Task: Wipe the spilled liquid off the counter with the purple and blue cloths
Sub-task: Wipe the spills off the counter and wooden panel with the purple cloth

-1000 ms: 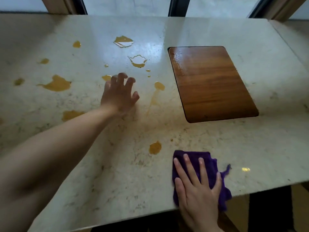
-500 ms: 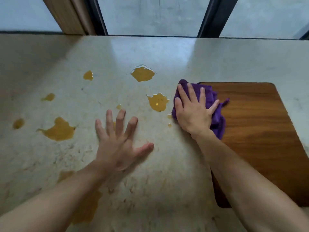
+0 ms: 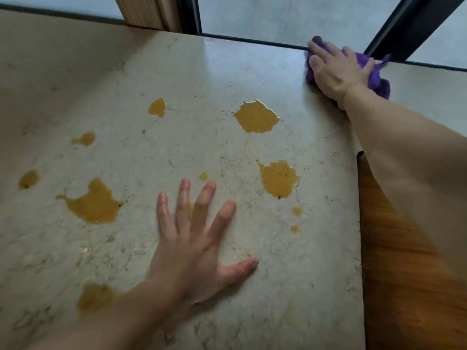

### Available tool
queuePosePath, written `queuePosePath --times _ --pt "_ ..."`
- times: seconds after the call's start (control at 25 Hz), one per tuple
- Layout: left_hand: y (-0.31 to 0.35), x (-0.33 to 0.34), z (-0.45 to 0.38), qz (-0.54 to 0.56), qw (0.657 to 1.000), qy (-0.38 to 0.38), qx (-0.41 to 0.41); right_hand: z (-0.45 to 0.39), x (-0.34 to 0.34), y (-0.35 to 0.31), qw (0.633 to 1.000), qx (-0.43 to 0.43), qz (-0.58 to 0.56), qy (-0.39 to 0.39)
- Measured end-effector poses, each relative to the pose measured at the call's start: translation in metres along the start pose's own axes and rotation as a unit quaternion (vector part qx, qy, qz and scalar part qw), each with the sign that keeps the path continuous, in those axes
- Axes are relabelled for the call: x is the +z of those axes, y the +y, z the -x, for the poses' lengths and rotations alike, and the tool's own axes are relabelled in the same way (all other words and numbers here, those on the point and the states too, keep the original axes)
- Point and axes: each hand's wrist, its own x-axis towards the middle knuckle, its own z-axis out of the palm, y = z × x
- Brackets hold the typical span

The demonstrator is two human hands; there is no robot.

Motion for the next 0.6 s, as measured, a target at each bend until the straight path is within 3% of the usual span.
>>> queuePosePath --times 0.12,0.32,0.6 --pt "-0.001 -0.001 -0.001 0.000 1.000 -0.008 -0.005 0.046 0.010 -0.005 0.996 -0.079 0.031 -0.007" --pt "0.001 -0.004 -0.005 0.034 0.999 -0.011 -0.032 0.197 0.035 -0.019 0.986 -0.161 0.027 -0.034" --pt "0.006 -0.018 0.014 0.044 0.997 0.066 0.022 0.463 0.081 -0.026 0.997 -0.064 0.033 0.001"
